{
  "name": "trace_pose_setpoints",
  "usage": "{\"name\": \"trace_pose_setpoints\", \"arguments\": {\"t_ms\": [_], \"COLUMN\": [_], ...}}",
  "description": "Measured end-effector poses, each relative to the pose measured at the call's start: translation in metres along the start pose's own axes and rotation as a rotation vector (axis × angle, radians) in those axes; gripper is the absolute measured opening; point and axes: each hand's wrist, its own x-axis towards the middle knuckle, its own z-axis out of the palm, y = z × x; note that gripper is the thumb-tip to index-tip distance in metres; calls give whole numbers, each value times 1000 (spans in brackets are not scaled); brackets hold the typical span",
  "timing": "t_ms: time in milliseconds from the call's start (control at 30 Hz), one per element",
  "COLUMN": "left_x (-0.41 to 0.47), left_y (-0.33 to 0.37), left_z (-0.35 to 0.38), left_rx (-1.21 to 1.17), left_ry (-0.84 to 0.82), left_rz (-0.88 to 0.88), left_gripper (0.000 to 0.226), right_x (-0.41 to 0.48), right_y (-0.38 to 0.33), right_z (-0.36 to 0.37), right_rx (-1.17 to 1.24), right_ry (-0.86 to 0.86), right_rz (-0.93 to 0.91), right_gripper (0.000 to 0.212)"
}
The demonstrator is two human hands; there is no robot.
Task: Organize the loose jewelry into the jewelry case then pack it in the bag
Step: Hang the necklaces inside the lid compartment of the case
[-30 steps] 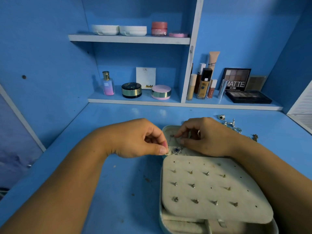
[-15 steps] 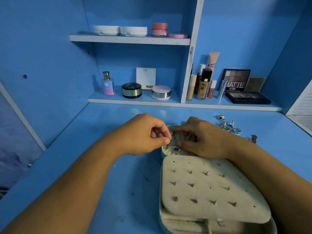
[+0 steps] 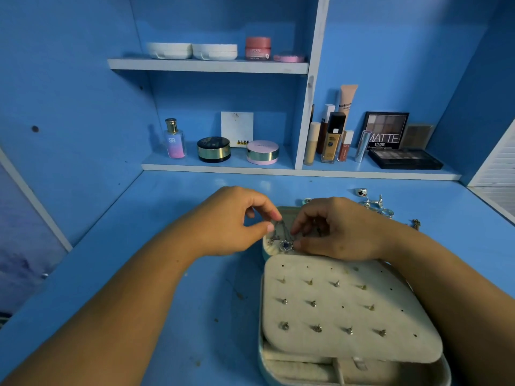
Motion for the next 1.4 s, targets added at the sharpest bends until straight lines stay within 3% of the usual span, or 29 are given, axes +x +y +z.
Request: {"name": "trace_pose_setpoints", "arguments": {"t_ms": [100, 200, 267, 367, 433, 700, 1100, 1400], "left_x": [-4, -5, -4, -3, -3, 1, 1, 3], "left_y": [-4, -5, -7, -16, -22, -30, -31, -27], "left_z": [-9, -13, -14, -14, -13, -6, -5, -9], "left_rx": [48, 46, 18, 60, 135, 247, 215, 181], "left_ry": [-67, -160, -198, -247, -308, -492, -476, -460], "left_rz": [-53, -80, -104, -177, -234, -258, -261, -277], "left_gripper": [14, 35, 55, 105, 123, 118, 118, 118], "right_x": [2, 4, 5, 7, 7, 9, 6, 6], "right_y": [-2, -3, -4, -5, -3, 0, -5, -4], "right_z": [3, 5, 6, 7, 8, 11, 8, 11], "right_rx": [31, 27, 14, -3, -6, 49, 84, -4], "right_ry": [6, -8, -29, -32, -19, 71, 1, -36], "right_rz": [-28, -49, -55, -53, -40, -13, -40, -23], "right_gripper": [24, 32, 29, 22, 20, 15, 11, 20]}}
